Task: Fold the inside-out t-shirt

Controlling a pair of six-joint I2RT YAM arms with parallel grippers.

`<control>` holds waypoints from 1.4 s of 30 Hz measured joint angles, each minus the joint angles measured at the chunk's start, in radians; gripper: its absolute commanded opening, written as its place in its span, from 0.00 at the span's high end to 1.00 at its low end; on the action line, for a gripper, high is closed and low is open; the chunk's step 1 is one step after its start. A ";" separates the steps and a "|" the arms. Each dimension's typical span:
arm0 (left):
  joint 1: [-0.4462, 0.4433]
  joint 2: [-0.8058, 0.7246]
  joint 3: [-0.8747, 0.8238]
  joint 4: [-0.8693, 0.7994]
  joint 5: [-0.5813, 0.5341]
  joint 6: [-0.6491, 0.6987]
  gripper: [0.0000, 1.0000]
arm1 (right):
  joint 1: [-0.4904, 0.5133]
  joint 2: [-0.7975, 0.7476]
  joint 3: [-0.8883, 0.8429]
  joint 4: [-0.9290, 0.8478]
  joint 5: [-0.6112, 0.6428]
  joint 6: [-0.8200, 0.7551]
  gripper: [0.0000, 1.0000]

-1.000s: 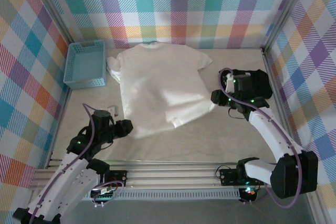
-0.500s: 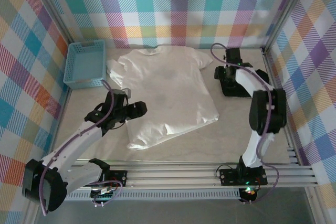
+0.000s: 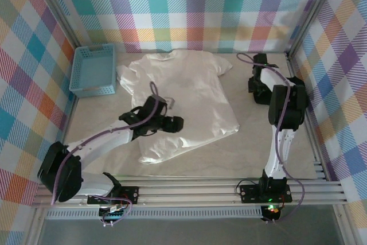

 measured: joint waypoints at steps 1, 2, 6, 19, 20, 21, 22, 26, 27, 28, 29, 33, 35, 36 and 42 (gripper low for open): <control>-0.031 0.024 0.012 -0.001 -0.011 0.027 0.24 | -0.018 0.003 0.003 -0.002 0.007 -0.005 0.35; -0.056 0.045 0.024 -0.003 -0.023 0.051 0.24 | -0.032 0.006 0.005 -0.004 0.013 -0.008 0.35; -0.138 0.137 0.079 -0.023 -0.082 0.151 0.24 | -0.068 0.014 0.031 -0.029 0.021 -0.016 0.34; -0.240 0.349 0.182 -0.138 -0.174 0.364 0.35 | 0.018 -0.342 -0.204 0.057 -0.274 0.087 0.31; -0.240 0.349 0.183 -0.143 -0.174 0.376 0.39 | 0.021 -0.395 -0.249 0.074 -0.311 0.107 0.31; -0.240 0.349 0.183 -0.145 -0.172 0.378 0.42 | 0.021 -0.435 -0.284 0.087 -0.341 0.122 0.31; -0.240 0.349 0.184 -0.148 -0.169 0.388 0.46 | 0.020 -0.472 -0.319 0.100 -0.372 0.139 0.31; -0.240 0.367 0.198 -0.165 -0.166 0.411 0.67 | 0.026 -0.567 -0.445 0.144 -0.483 0.206 0.31; -0.240 0.377 0.202 -0.164 -0.166 0.415 0.70 | 0.030 -0.577 -0.463 0.147 -0.499 0.216 0.31; -0.240 0.386 0.206 -0.166 -0.164 0.422 0.73 | 0.036 -0.586 -0.483 0.152 -0.517 0.227 0.31; -0.240 0.394 0.209 -0.165 -0.161 0.427 0.77 | 0.045 -0.593 -0.500 0.156 -0.532 0.239 0.31; -0.237 0.401 0.212 -0.165 -0.150 0.430 0.85 | 0.076 -0.636 -0.555 0.168 -0.578 0.267 0.31; -0.233 0.401 0.212 -0.165 -0.147 0.432 0.97 | 0.090 -0.673 -0.582 0.171 -0.601 0.279 0.31; -0.230 0.401 0.212 -0.166 -0.146 0.431 1.00 | 0.093 -0.689 -0.591 0.173 -0.608 0.286 0.31; -0.182 0.374 0.209 -0.158 -0.100 0.390 1.00 | 0.134 -0.835 -0.693 0.198 -0.653 0.296 0.32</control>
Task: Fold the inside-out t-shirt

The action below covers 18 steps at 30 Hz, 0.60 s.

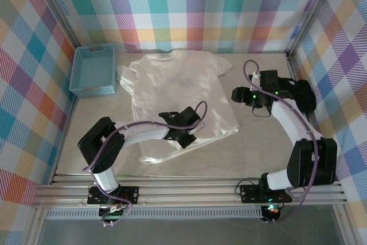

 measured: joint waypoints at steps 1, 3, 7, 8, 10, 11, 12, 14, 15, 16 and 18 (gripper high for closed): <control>0.018 -0.026 -0.007 0.008 0.016 -0.021 1.00 | 0.016 -0.045 -0.039 0.016 -0.013 0.000 0.33; 0.069 -0.108 -0.032 0.043 0.061 -0.071 1.00 | 0.059 -0.159 -0.145 0.077 -0.050 0.000 0.33; 0.173 -0.266 -0.052 0.102 0.174 -0.164 1.00 | 0.216 -0.338 -0.357 0.253 -0.109 -0.016 0.32; 0.192 -0.288 -0.051 0.114 0.195 -0.180 1.00 | 0.266 -0.346 -0.389 0.291 -0.112 -0.034 0.31; 0.206 -0.314 -0.051 0.122 0.225 -0.207 1.00 | 0.355 -0.334 -0.422 0.355 -0.107 -0.067 0.29; 0.207 -0.320 -0.051 0.121 0.239 -0.217 1.00 | 0.393 -0.322 -0.433 0.388 -0.089 -0.090 0.28; 0.208 -0.321 -0.051 0.120 0.248 -0.224 1.00 | 0.419 -0.311 -0.436 0.409 -0.069 -0.109 0.27; 0.209 -0.321 -0.051 0.113 0.266 -0.233 1.00 | 0.468 -0.261 -0.437 0.472 -0.027 -0.154 0.21; 0.209 -0.321 -0.051 0.106 0.269 -0.237 1.00 | 0.479 -0.237 -0.437 0.500 -0.013 -0.174 0.20; 0.209 -0.322 -0.051 0.101 0.272 -0.241 1.00 | 0.491 -0.201 -0.436 0.535 0.005 -0.197 0.20; 0.211 -0.325 -0.052 0.099 0.278 -0.248 1.00 | 0.508 -0.123 -0.435 0.598 0.024 -0.237 0.20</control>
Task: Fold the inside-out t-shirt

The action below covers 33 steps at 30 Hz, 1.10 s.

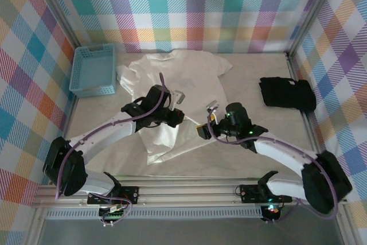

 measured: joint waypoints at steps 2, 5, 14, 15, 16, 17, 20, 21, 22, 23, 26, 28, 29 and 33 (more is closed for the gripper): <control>0.001 -0.005 0.000 0.000 0.003 -0.007 1.00 | 0.019 0.093 0.007 0.064 0.026 -0.032 0.26; 0.002 -0.016 -0.003 0.001 0.004 -0.010 1.00 | 0.034 0.205 0.017 0.151 0.068 -0.053 0.64; -0.002 -0.048 -0.112 0.034 -0.081 0.033 0.84 | 0.033 0.199 0.093 0.190 0.051 -0.037 1.00; -0.006 -0.048 -0.128 0.047 -0.092 0.049 0.80 | 0.032 0.186 0.103 0.184 0.047 -0.031 1.00; -0.007 -0.048 -0.140 0.062 -0.097 0.054 0.76 | 0.031 0.175 0.110 0.176 0.043 -0.025 1.00; -0.012 -0.045 -0.153 0.084 -0.101 0.068 0.70 | 0.026 0.166 0.118 0.165 0.036 -0.014 1.00; -0.027 -0.029 -0.175 0.135 -0.106 0.092 0.56 | 0.015 0.158 0.138 0.135 0.023 0.016 1.00; -0.031 -0.020 -0.176 0.149 -0.105 0.100 0.53 | 0.012 0.158 0.144 0.120 0.021 0.024 1.00; -0.034 -0.013 -0.176 0.159 -0.103 0.101 0.51 | 0.010 0.158 0.148 0.105 0.019 0.032 1.00; -0.037 -0.004 -0.176 0.174 -0.100 0.105 0.47 | 0.006 0.158 0.151 0.093 0.018 0.042 1.00; -0.043 0.013 -0.182 0.215 -0.084 0.108 0.40 | 0.003 0.158 0.163 0.049 0.018 0.066 1.00; -0.046 0.022 -0.189 0.240 -0.078 0.107 0.39 | -0.002 0.158 0.169 0.034 0.018 0.077 1.00; -0.047 0.032 -0.189 0.248 -0.079 0.108 0.39 | -0.005 0.158 0.170 0.030 0.018 0.084 1.00; -0.047 0.101 -0.186 0.293 -0.090 0.115 0.54 | -0.018 0.152 0.171 0.015 0.010 0.115 1.00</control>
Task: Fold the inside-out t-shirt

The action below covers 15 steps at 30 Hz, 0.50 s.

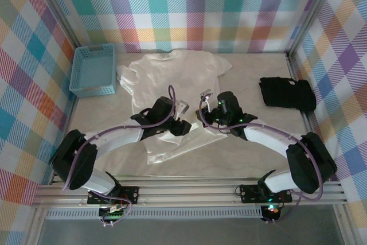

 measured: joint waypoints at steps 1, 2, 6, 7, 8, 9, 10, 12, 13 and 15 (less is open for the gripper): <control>0.000 0.031 0.008 0.002 -0.002 0.005 0.65 | -0.005 -0.006 0.000 -0.003 -0.003 0.011 1.00; 0.000 0.061 0.021 0.002 -0.002 0.004 0.74 | -0.009 -0.014 0.000 -0.008 -0.002 0.018 0.98; 0.001 0.098 0.056 -0.002 0.020 -0.013 1.00 | -0.014 -0.061 0.017 -0.128 0.135 0.085 0.50; 0.004 0.092 0.064 -0.002 0.029 -0.025 1.00 | -0.015 -0.074 0.019 -0.160 0.183 0.093 0.46; 0.009 0.080 0.073 -0.003 0.039 -0.037 1.00 | -0.010 -0.097 0.005 -0.168 0.212 0.095 0.43; 0.012 0.066 0.079 -0.004 0.047 -0.042 1.00 | -0.008 -0.129 -0.027 -0.150 0.222 0.088 0.43; 0.017 0.044 0.083 -0.009 0.055 -0.047 1.00 | 0.005 -0.175 -0.078 -0.119 0.220 0.074 0.44; 0.031 -0.003 0.092 -0.035 0.064 -0.055 1.00 | 0.066 -0.260 -0.180 -0.065 0.201 0.026 0.49; 0.038 -0.028 0.095 -0.047 0.067 -0.058 1.00 | 0.110 -0.277 -0.219 -0.043 0.189 -0.008 0.52; 0.056 -0.071 0.108 -0.083 0.069 -0.062 1.00 | 0.179 -0.239 -0.237 -0.014 0.174 -0.071 0.59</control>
